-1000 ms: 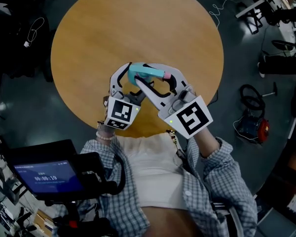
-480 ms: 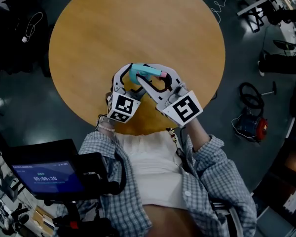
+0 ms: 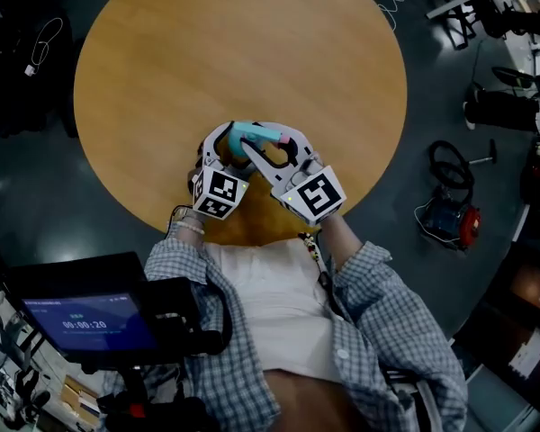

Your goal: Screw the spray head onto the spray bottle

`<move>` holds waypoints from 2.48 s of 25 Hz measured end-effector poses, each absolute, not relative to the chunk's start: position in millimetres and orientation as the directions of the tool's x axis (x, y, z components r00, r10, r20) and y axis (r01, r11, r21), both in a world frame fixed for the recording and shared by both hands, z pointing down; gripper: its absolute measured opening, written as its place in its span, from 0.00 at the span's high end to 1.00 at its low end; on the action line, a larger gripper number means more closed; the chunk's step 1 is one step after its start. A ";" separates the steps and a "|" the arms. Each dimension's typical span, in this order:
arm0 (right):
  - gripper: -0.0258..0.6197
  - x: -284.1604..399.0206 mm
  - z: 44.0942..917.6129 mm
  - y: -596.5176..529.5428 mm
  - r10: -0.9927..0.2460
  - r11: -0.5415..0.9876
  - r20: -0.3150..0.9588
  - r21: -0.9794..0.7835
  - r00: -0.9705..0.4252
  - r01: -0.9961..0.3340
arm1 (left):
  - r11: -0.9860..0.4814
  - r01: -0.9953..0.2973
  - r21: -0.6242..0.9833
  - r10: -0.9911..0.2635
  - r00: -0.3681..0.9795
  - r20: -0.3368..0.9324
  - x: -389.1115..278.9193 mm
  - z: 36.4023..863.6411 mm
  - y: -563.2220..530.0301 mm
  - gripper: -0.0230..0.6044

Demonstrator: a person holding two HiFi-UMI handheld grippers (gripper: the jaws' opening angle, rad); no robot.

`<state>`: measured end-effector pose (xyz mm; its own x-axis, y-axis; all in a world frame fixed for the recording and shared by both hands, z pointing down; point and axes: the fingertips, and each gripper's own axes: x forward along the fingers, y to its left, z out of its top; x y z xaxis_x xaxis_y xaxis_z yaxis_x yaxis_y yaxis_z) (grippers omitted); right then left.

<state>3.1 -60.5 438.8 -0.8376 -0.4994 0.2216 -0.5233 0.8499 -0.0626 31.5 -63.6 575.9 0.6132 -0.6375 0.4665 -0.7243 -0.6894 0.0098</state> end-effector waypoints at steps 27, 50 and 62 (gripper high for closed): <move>0.55 -6.9 484.8 -62.7 -0.441 0.868 0.297 -0.099 -0.847 -0.486 | -0.716 -0.696 0.052 -0.579 0.633 0.513 4.9 600.0 -49.6 0.31; 0.96 113.1 535.6 26.7 -0.550 0.677 0.472 -0.233 -0.690 -0.699 | -0.473 -0.866 0.164 -0.725 0.488 0.486 -53.5 551.1 25.2 0.96; 0.97 107.8 545.5 21.4 -0.532 0.676 0.513 -0.221 -0.674 -0.702 | -0.520 -0.841 0.149 -0.698 0.519 0.493 -41.6 557.2 30.0 0.96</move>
